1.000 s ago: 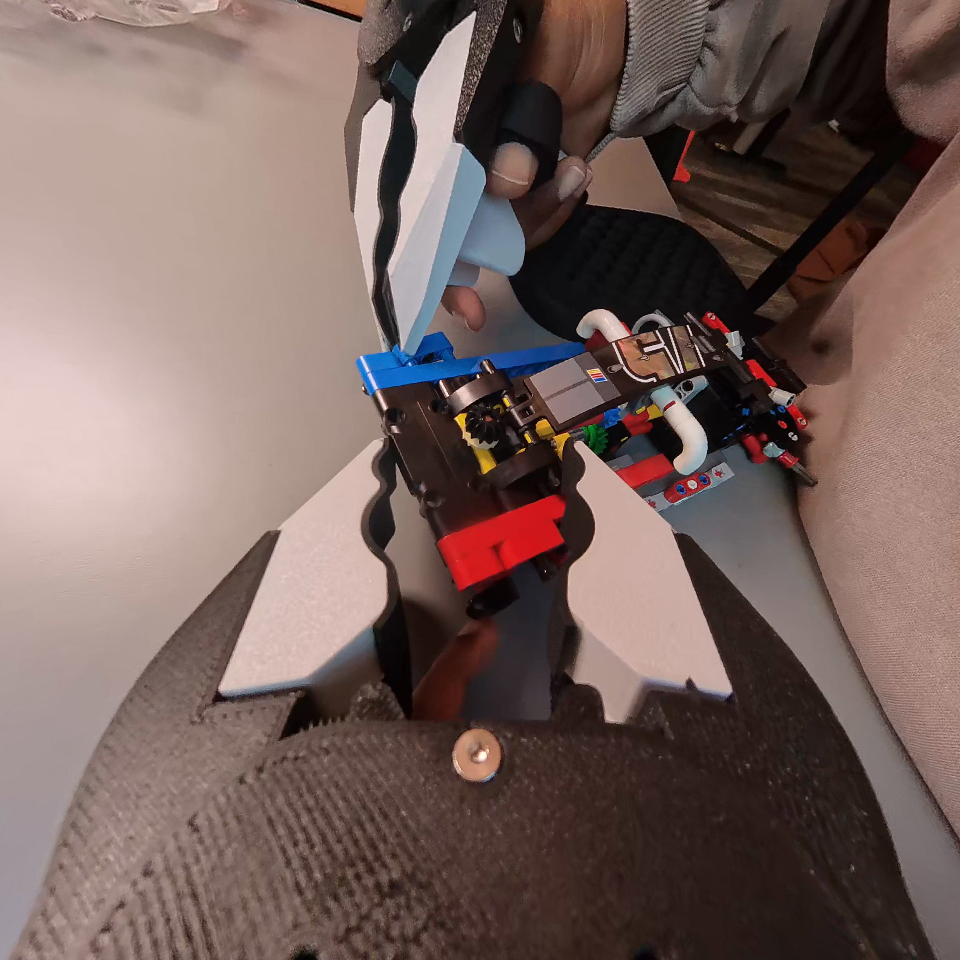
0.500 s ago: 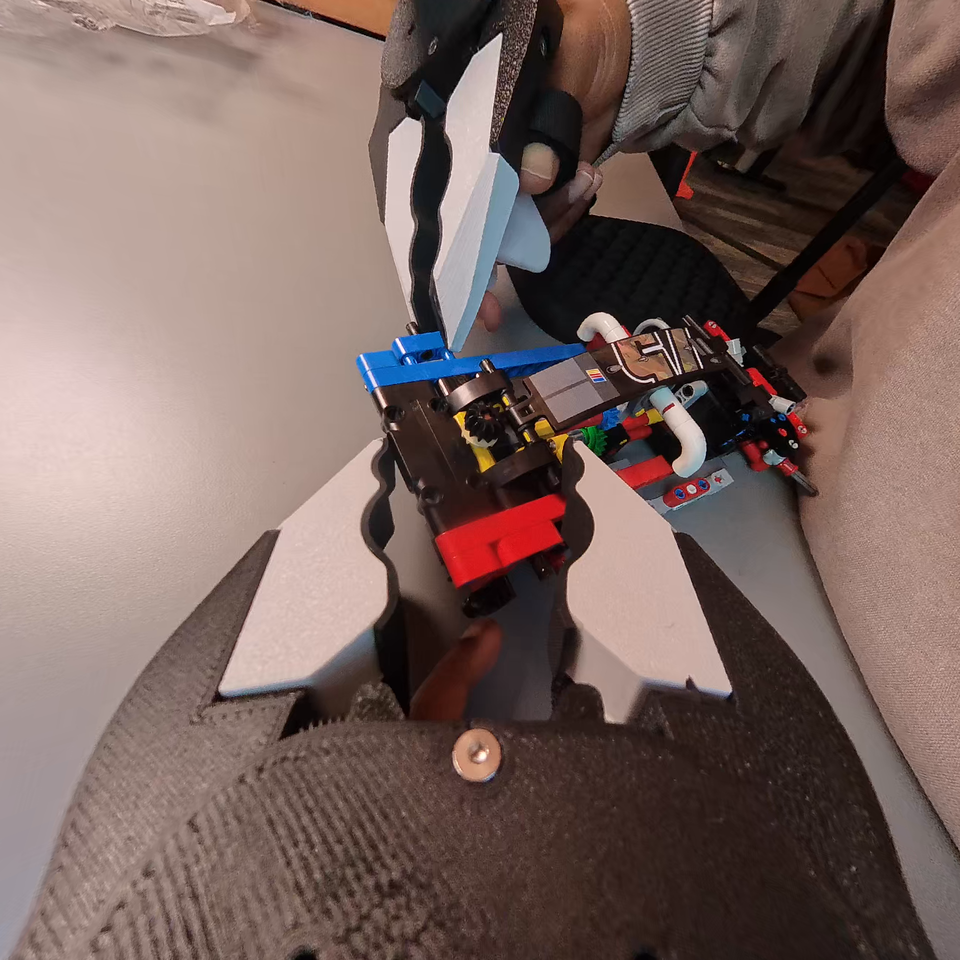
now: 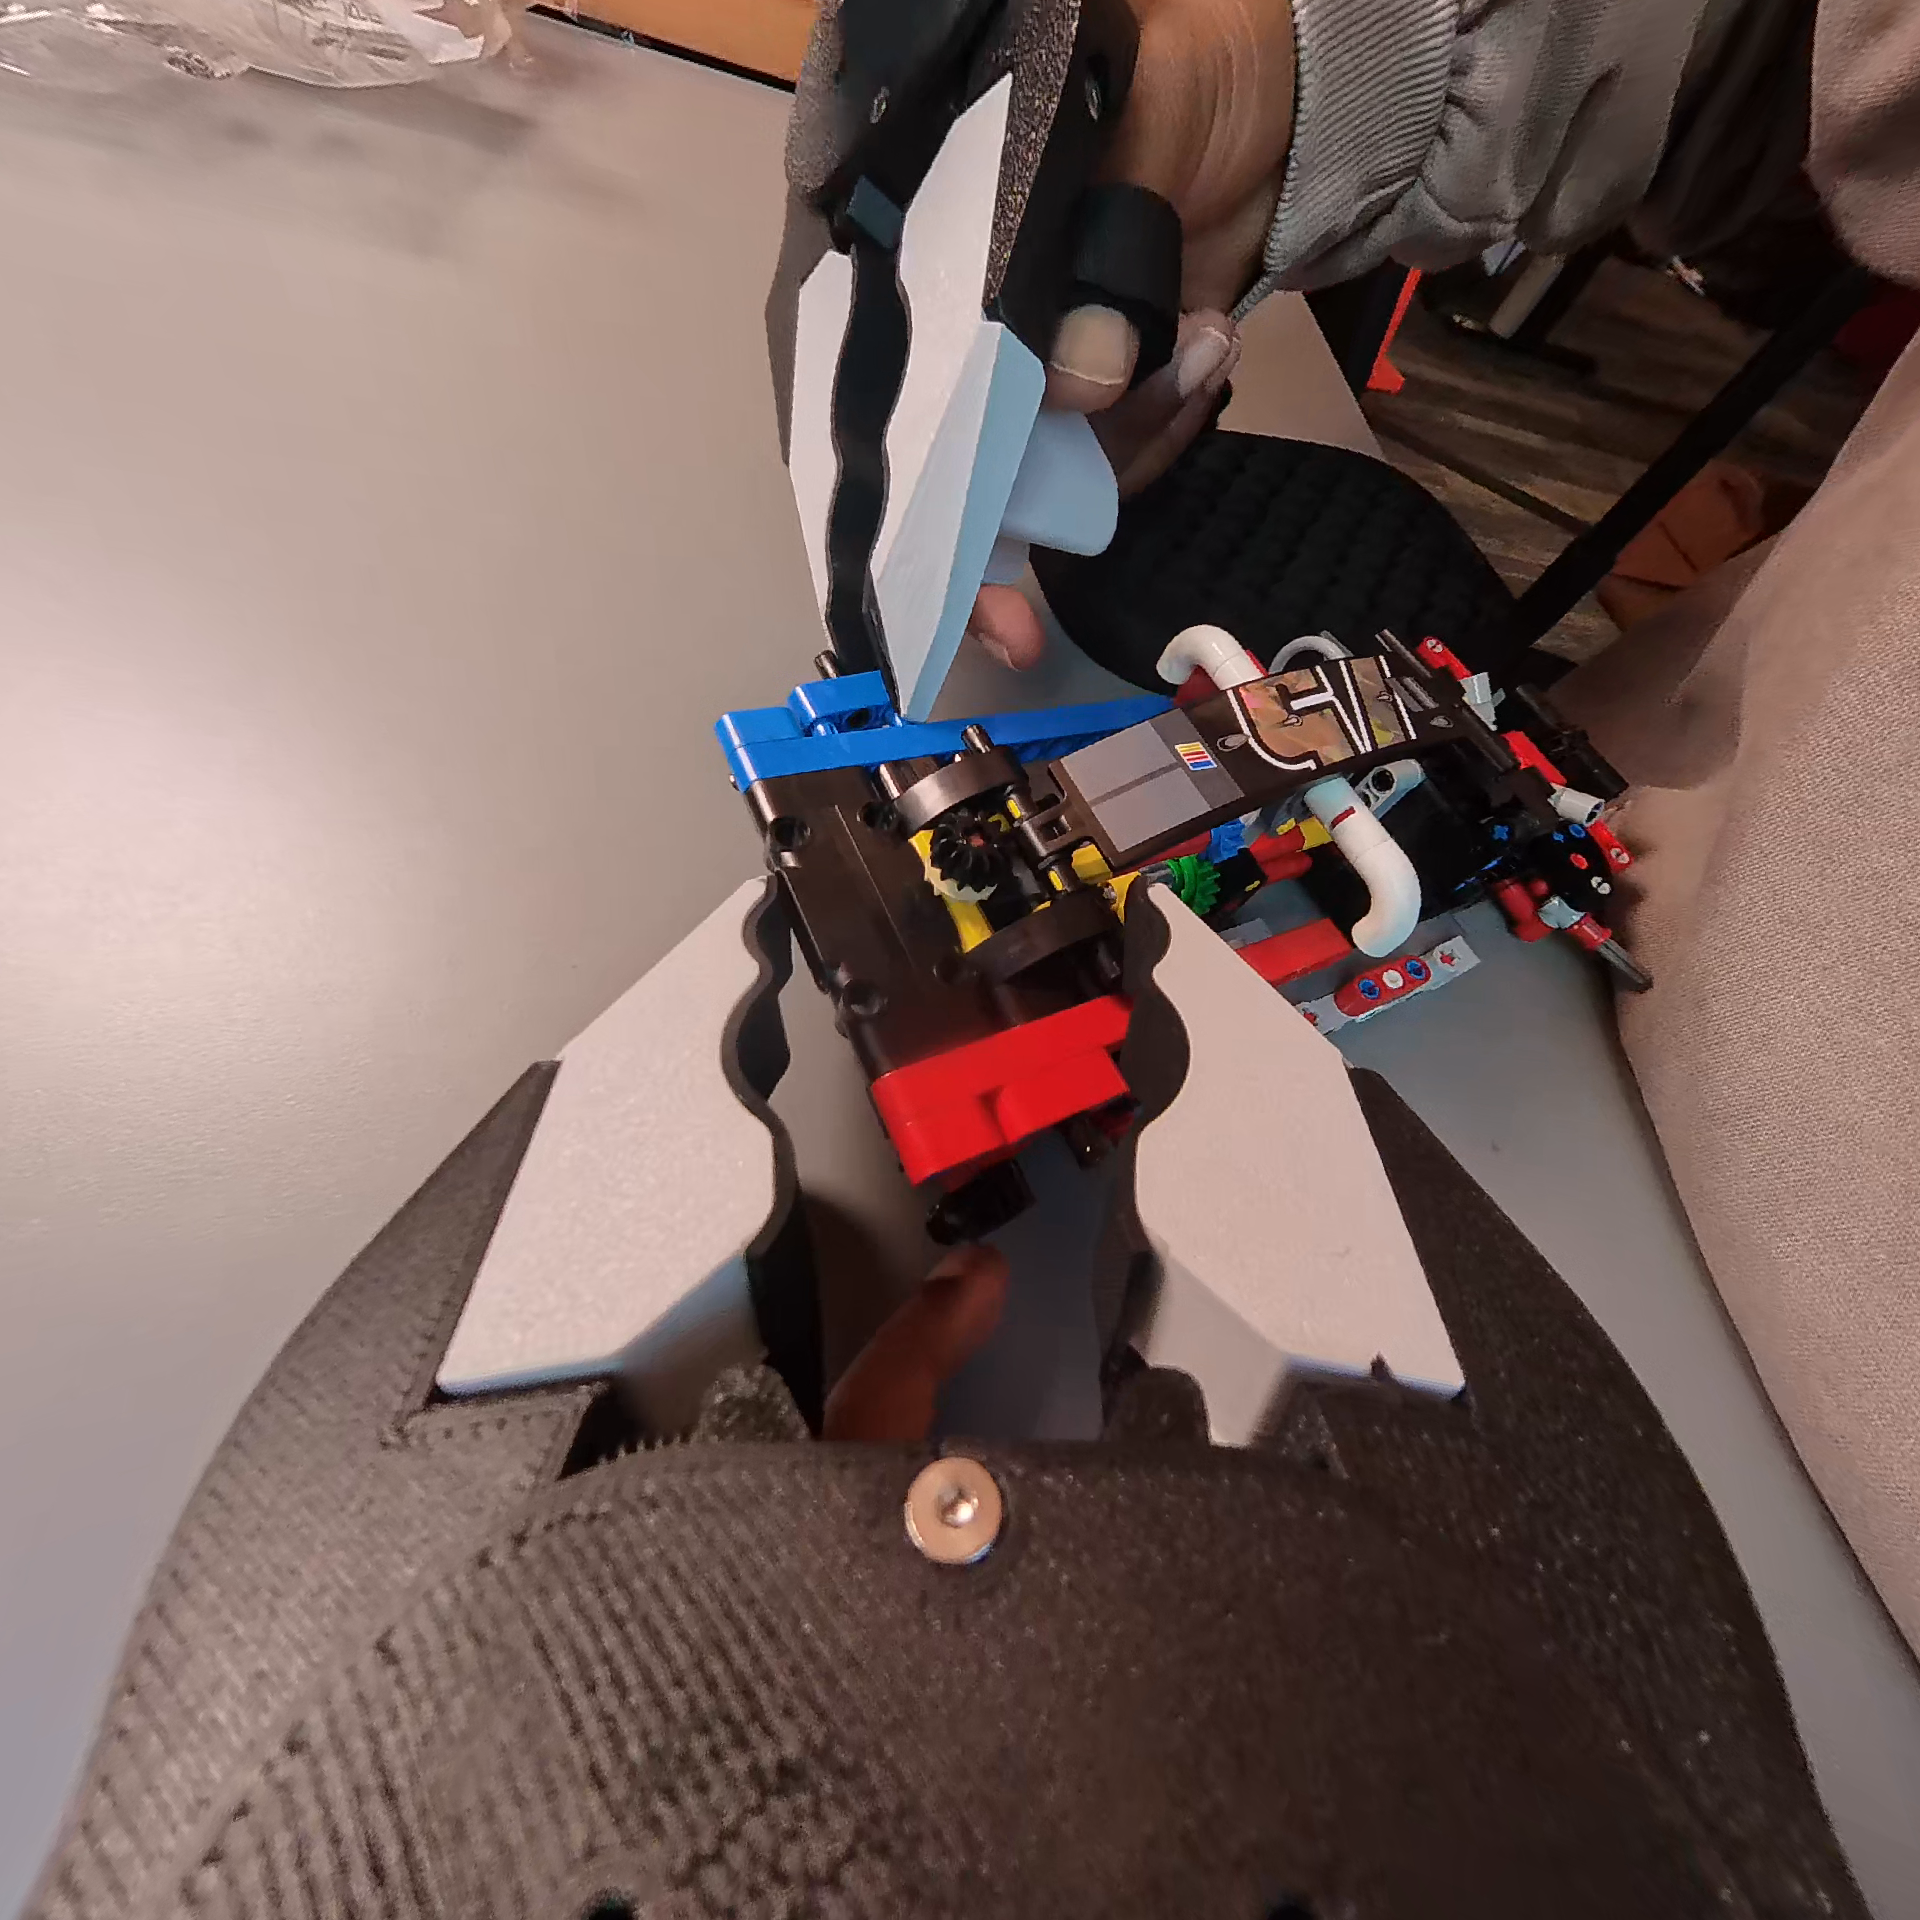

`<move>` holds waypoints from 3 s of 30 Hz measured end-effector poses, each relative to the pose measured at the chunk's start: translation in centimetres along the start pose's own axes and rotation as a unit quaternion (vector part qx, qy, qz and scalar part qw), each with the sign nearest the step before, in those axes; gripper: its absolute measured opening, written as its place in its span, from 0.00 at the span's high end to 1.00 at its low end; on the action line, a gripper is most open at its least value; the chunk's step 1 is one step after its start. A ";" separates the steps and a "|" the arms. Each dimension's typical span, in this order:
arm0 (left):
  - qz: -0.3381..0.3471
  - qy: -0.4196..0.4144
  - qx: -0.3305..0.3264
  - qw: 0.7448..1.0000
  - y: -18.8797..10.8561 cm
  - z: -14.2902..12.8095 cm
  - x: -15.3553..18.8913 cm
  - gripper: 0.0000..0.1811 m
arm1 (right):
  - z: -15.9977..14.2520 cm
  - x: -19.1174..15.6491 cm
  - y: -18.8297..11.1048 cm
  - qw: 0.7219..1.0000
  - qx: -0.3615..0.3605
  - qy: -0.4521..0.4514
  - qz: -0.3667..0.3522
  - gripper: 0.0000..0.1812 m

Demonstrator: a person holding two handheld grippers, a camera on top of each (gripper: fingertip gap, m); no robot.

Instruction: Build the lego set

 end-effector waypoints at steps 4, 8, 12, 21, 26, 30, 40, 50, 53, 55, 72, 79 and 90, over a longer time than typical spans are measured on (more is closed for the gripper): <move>-0.002 -0.008 0.000 1.000 0.1 0.0 0.0 0.65 | -0.1 0.0 -0.4 1.000 0.009 -0.023 -0.006 0.96; -0.002 -0.009 0.001 1.000 0.1 0.0 0.0 0.66 | -0.2 0.1 -0.7 0.999 -0.007 -0.048 -0.004 0.96; -0.002 -0.009 0.000 1.000 0.1 0.0 0.0 0.66 | -0.1 0.1 -0.9 0.999 -0.016 -0.040 0.009 0.97; 0.007 -0.003 0.002 1.000 0.1 0.0 0.0 0.66 | -0.1 0.0 -0.8 0.998 -0.036 -0.050 -0.007 0.97; 0.005 -0.001 0.001 1.000 0.2 0.0 0.0 0.66 | -0.1 -0.1 -0.6 0.995 -0.059 -0.076 -0.037 0.97; 0.008 0.002 0.000 1.000 0.1 0.0 0.0 0.66 | 0.0 -0.2 -0.5 0.992 -0.073 -0.083 -0.056 0.97; 0.008 0.002 -0.005 1.000 0.2 0.1 0.1 0.66 | -0.4 -0.7 -0.3 0.969 -0.111 -0.178 -0.134 0.98; -0.007 -0.013 0.004 1.000 0.0 0.0 0.3 0.66 | -0.5 -0.2 -1.3 0.931 0.011 -0.341 -0.131 0.97; -0.017 -0.012 0.003 1.000 0.0 0.1 0.3 0.65 | -0.5 0.3 -2.0 0.935 0.013 -0.343 -0.087 0.94; -0.028 -0.009 0.000 1.000 0.1 0.1 0.4 0.65 | -0.1 0.2 -1.8 0.931 0.007 -0.360 -0.059 0.95; -0.036 0.007 -0.005 0.999 0.5 0.3 0.2 0.66 | 0.1 -0.1 -0.6 0.881 -0.114 -0.457 0.037 1.00; -0.040 -0.004 -0.002 0.999 0.3 0.2 0.1 0.66 | 0.2 0.0 -0.6 0.895 -0.090 -0.436 0.033 0.99; -0.049 -0.033 0.029 0.998 -1.7 1.5 -0.3 0.57 | 0.9 0.9 -1.3 0.886 -0.084 -0.455 0.036 0.94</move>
Point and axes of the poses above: each gripper's, where its closed fingertips meet, y out along the fingers, z out of its top, x = y × z across the jaws, the point moved 2 cm from there along -y, back along the fingers
